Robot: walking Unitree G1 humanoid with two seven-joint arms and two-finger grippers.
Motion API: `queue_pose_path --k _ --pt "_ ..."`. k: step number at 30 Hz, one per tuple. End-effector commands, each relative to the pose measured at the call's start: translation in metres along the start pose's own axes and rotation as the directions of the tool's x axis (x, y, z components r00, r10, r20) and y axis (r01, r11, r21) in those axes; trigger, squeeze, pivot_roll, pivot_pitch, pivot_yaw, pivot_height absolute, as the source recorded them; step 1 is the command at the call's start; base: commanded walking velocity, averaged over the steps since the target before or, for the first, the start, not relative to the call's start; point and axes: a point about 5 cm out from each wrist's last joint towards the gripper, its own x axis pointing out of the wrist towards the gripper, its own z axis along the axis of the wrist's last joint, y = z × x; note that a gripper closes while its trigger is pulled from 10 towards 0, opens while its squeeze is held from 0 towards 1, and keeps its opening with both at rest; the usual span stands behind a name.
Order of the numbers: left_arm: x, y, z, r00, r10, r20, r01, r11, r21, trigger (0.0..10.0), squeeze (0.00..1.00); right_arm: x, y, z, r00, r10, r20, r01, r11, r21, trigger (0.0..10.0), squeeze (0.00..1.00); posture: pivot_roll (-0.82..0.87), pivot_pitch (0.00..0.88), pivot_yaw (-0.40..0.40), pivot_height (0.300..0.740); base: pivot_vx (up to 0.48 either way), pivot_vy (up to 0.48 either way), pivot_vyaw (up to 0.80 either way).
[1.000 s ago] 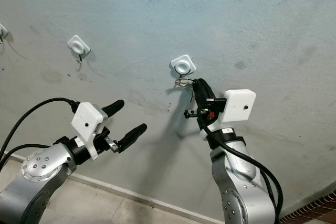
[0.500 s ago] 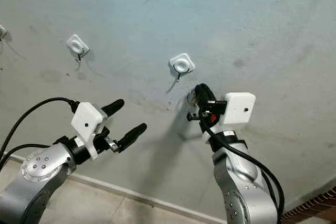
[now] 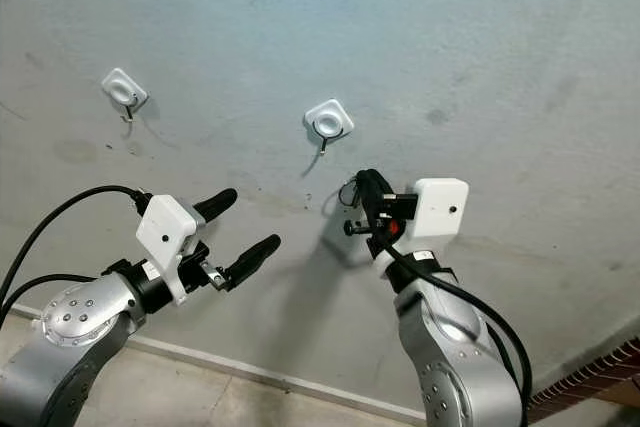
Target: Hang keys on a hook
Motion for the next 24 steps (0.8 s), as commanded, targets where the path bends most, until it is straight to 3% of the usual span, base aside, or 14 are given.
queue_pose_path --k 1,8,12,16,24 --pt "0.001 -0.002 0.001 1.000 -0.007 0.001 0.007 1.000 0.013 10.0 0.00 0.003 -0.001 0.019 0.996 -0.024 0.083 0.024 1.000 0.000 10.0 0.00 0.23 0.000 -0.029 0.740 0.000 0.000 0.00" --pt "0.001 -0.002 0.001 1.000 -0.004 0.000 0.004 1.000 0.016 10.0 0.00 0.005 0.010 0.031 0.994 -0.051 0.099 0.042 0.995 0.094 10.0 0.00 0.23 0.000 -0.031 0.740 0.000 0.000 0.00" --pt "0.001 -0.002 0.001 1.000 -0.005 0.001 0.005 1.000 0.015 10.0 0.00 0.005 0.012 0.035 0.993 -0.052 0.108 0.041 0.994 0.100 10.0 0.00 0.23 0.000 -0.030 0.740 0.000 0.000 0.00" --pt "0.001 -0.002 0.000 1.000 -0.007 0.001 0.006 1.000 0.011 10.0 0.00 0.002 0.019 0.047 0.988 -0.001 0.155 -0.023 0.989 0.148 10.0 0.00 0.23 0.000 -0.030 0.740 0.000 0.000 0.00" --pt "0.001 -0.003 0.000 1.000 -0.009 0.001 0.009 1.000 0.009 10.0 0.00 -0.006 0.021 0.036 0.994 0.058 0.089 -0.073 0.980 0.183 10.0 0.00 0.22 0.000 -0.030 0.740 0.000 0.000 0.00"
